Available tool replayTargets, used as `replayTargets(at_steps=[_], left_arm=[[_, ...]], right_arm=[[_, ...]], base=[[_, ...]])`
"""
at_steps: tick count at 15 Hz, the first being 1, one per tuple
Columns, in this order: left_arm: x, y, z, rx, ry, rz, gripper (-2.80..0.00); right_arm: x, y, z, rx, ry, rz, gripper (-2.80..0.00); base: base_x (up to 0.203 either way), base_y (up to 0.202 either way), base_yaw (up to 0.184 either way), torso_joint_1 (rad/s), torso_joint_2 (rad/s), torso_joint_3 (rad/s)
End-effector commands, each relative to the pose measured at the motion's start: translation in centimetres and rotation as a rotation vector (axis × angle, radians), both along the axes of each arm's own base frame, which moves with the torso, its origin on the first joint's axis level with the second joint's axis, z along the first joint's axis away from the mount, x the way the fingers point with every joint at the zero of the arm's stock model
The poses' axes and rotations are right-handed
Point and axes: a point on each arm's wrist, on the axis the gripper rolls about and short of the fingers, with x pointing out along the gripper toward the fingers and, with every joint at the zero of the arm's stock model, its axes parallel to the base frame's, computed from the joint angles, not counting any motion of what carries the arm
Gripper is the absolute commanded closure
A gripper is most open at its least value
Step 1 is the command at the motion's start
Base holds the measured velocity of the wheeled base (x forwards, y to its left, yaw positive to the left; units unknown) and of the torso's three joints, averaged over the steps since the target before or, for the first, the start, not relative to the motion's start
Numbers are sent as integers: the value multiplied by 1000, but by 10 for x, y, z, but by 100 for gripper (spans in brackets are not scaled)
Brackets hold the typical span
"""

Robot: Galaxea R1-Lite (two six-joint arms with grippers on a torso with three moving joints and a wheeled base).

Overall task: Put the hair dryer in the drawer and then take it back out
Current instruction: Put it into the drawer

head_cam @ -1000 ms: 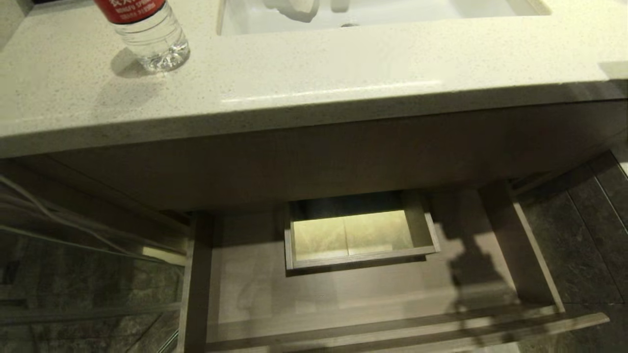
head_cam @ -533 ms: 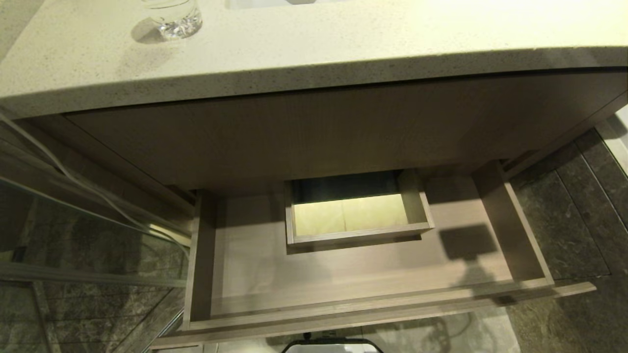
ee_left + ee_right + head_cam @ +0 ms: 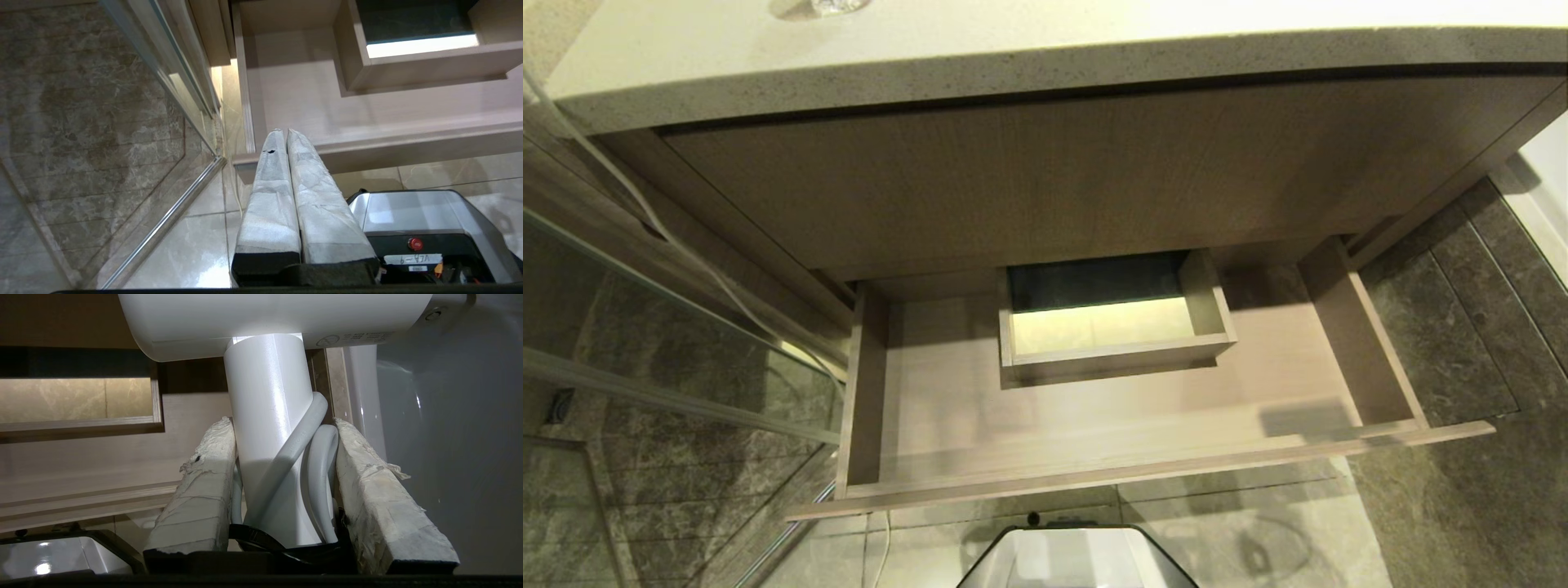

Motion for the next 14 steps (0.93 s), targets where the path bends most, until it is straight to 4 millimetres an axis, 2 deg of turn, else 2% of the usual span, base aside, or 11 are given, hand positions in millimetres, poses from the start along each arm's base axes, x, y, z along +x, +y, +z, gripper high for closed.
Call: replayTargets(at_steps=[1,9,14], left_arm=[[0,0,0,0,0,-1,0],[0,0,0,0,-1,-1,0],[0,0,0,0,1,-1,0]], right_arm=[[0,0,-2,1,8,3,0],[-3,1,-5,0,-3,2,0],[-3,1,-8,0,-6,2,0]], base=[[0,0,0,-327,405,32],[0,0,0,-318,458,132],[0,0,0,-77,391,307]])
